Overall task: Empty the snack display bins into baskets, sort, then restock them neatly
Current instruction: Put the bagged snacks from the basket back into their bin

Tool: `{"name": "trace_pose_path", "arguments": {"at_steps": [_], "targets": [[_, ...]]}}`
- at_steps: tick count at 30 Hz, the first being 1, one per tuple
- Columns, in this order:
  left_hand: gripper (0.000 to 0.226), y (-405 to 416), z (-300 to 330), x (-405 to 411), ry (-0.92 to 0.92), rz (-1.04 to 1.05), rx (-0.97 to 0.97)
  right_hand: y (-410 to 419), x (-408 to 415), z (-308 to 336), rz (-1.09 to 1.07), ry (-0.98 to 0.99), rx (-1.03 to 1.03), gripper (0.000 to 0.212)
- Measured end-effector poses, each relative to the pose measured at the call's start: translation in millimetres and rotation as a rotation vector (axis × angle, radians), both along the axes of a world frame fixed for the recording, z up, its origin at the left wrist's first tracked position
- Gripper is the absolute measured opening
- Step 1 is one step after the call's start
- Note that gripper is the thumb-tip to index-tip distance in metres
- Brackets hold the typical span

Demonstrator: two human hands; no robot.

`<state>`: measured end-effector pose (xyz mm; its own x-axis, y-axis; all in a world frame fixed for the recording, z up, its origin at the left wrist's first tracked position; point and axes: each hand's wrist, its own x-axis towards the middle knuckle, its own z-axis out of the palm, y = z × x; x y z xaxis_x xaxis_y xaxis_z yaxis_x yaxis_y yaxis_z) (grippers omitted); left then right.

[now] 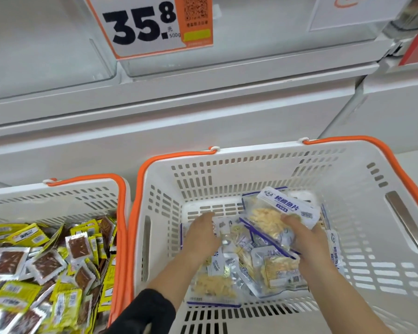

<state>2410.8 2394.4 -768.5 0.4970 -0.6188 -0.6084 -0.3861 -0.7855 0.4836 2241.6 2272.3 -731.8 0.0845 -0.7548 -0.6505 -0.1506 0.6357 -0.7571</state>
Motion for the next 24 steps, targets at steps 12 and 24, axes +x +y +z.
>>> {"name": "trace_pose_path", "arguments": {"at_steps": [12, 24], "targets": [[0.094, 11.6, 0.3, -6.2, -0.379, -0.382, 0.221, 1.6, -0.6, -2.7, 0.029, 0.004, -0.062, 0.037], [0.032, 38.0, 190.8, 34.3, 0.380, 0.447, -0.628, 6.8, -3.9, 134.5, 0.367, -0.125, -0.269, 0.032]]}}
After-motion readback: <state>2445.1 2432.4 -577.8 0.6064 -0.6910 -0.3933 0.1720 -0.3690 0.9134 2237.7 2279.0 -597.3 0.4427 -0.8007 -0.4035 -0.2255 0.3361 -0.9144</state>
